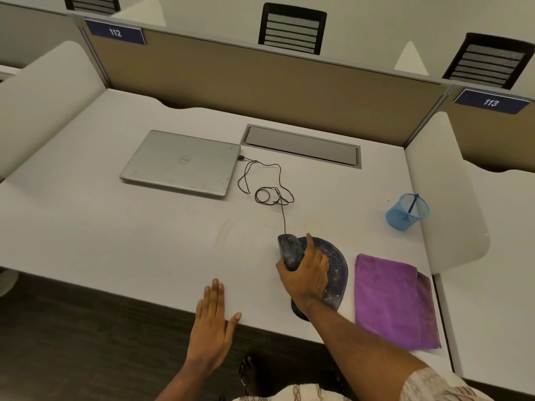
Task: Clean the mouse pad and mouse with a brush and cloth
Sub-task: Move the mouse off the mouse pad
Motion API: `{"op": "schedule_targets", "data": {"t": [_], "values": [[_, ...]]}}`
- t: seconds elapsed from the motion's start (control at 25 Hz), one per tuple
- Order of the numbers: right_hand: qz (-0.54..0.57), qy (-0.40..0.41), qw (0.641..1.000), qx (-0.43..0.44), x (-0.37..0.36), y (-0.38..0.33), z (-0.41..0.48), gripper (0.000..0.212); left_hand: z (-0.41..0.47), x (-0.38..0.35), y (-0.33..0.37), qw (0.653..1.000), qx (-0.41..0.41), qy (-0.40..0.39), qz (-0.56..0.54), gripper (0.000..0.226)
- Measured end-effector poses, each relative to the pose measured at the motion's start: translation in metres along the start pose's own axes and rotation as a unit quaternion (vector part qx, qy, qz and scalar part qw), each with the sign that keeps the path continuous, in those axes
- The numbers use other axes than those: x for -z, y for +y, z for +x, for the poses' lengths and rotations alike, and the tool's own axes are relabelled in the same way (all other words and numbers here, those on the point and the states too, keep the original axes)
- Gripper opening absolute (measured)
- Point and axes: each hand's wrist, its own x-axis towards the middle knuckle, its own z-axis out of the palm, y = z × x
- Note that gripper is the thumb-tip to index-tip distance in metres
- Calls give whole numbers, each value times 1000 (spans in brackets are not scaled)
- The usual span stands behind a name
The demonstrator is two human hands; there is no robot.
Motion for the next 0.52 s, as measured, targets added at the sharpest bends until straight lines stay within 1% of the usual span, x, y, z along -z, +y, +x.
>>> {"op": "schedule_targets", "data": {"t": [0.12,0.32,0.52], "values": [[2,-1,999,33,-15,-21,-1,94,0,0,-1,1000,6,1,5,80],[3,-24,997,78,-44,-55,-11,95,1,1,3,1000,17,2,9,81],[6,-62,995,83,-65,-79,-18,97,2,2,4,1000,19,-1,10,82]]}}
